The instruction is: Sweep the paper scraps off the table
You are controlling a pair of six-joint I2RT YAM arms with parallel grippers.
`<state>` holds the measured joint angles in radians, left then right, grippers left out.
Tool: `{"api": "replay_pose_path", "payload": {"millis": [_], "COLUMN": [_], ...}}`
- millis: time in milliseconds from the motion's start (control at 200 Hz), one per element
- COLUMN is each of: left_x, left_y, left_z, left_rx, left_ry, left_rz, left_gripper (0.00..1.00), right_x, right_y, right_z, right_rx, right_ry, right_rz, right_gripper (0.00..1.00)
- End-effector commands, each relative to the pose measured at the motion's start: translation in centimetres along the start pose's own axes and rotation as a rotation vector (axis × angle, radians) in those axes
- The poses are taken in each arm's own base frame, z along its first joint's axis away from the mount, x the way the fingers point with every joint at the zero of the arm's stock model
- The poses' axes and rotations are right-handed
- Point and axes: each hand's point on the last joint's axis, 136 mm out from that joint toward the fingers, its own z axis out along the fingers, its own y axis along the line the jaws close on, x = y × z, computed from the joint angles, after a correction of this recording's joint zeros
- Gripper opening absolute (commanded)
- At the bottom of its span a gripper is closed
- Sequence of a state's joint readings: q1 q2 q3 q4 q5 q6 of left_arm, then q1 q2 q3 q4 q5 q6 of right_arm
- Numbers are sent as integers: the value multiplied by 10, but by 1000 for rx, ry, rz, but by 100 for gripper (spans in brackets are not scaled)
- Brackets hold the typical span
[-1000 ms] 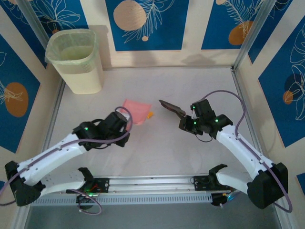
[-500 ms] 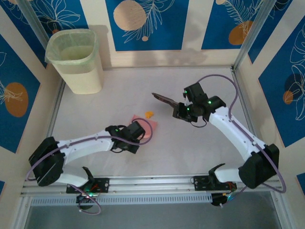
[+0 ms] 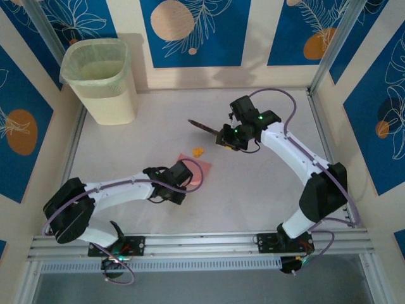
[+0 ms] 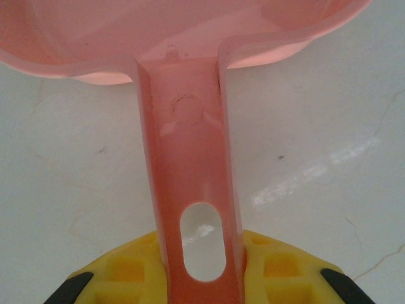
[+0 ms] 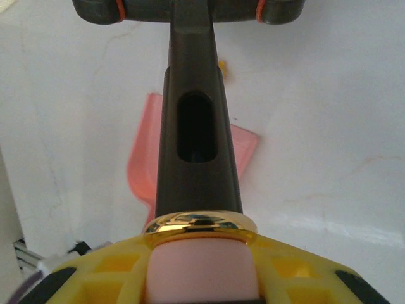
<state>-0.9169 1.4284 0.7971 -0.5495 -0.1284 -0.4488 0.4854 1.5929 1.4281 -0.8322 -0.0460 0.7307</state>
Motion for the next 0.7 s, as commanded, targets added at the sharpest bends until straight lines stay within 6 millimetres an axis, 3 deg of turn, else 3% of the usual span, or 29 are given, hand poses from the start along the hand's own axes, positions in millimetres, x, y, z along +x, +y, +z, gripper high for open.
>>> {"api": "replay_pose_path", "payload": {"millis": [0,130,290,695], "left_x": [9,8,8,13], "left_y": [5,10,12,23], "left_z": [6,7,10,21], "left_rx": [9,-10,-13,-67], "left_ry": [37,33,45,83], "left_rz": [-5,-11,-20,-16], "left_gripper": [0,0,0,0], "right_x": [-4,-1,20,68], "right_y": [30,37,40,31], "right_z": [4,12,15,-3], "right_rx": [-104,-111,-121,-174], "right_ry": [43,80,135,167], "right_rz": [-4,-9,-10,5], "right_gripper": [0,0,0,0]}}
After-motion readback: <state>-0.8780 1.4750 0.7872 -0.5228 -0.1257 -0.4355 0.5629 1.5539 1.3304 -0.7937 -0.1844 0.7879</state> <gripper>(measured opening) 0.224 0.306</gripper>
